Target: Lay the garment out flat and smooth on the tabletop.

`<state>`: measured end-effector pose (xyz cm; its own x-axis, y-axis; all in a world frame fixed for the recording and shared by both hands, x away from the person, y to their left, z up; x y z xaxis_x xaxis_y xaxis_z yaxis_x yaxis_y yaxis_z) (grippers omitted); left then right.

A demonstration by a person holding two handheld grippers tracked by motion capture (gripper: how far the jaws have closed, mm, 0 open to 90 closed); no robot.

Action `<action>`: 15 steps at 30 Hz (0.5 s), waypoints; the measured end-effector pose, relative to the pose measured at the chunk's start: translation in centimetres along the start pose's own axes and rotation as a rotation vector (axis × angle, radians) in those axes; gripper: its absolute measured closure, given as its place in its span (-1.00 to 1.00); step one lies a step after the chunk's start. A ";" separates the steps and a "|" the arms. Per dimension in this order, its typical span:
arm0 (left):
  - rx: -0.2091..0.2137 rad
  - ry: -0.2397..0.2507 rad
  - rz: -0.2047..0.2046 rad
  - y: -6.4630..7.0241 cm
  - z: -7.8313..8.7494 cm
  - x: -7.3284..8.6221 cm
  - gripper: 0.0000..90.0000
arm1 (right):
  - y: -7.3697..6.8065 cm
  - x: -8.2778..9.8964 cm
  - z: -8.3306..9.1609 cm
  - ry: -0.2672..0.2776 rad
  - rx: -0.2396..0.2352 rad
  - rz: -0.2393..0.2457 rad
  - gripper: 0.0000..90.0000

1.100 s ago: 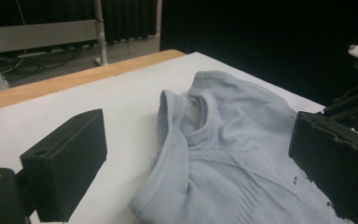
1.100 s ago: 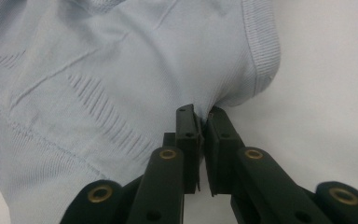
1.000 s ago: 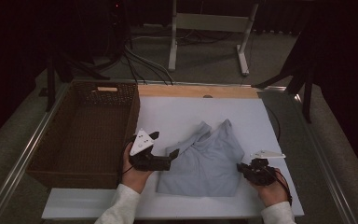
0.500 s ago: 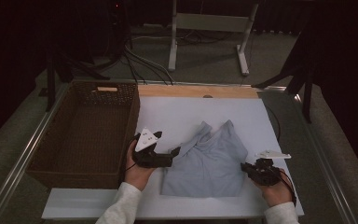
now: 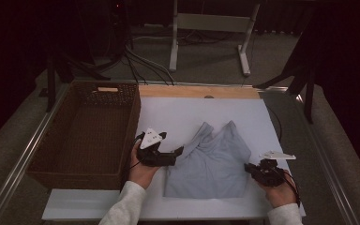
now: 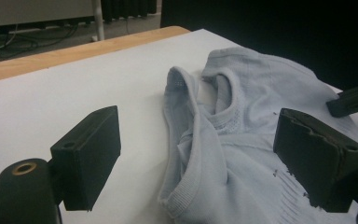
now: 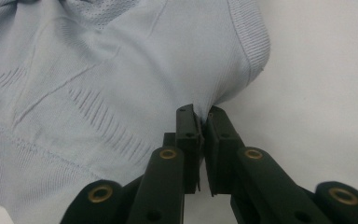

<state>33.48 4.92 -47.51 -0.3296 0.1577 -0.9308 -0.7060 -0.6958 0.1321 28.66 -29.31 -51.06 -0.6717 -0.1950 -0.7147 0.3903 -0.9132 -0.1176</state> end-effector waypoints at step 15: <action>-0.017 -0.028 -0.007 -0.3 -1.4 0.5 -0.62 | 0.4 0.1 0.3 0.005 0.000 -0.007 0.90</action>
<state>34.36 4.23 -48.51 -0.3427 0.1820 -0.9216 -0.6977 -0.7063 0.1199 28.53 -29.85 -50.98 -0.6715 -0.1864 -0.7172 0.3854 -0.9145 -0.1232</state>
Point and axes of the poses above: each handheld gripper's, and its own axes: z roughly backward along the jaws, x roughly out of its underside, y roughly to its right, the point moved 4 cm from there along -z, roughly forward along the jaws, and after that the axes turned 4 degrees about y, right-handed, at the moved point
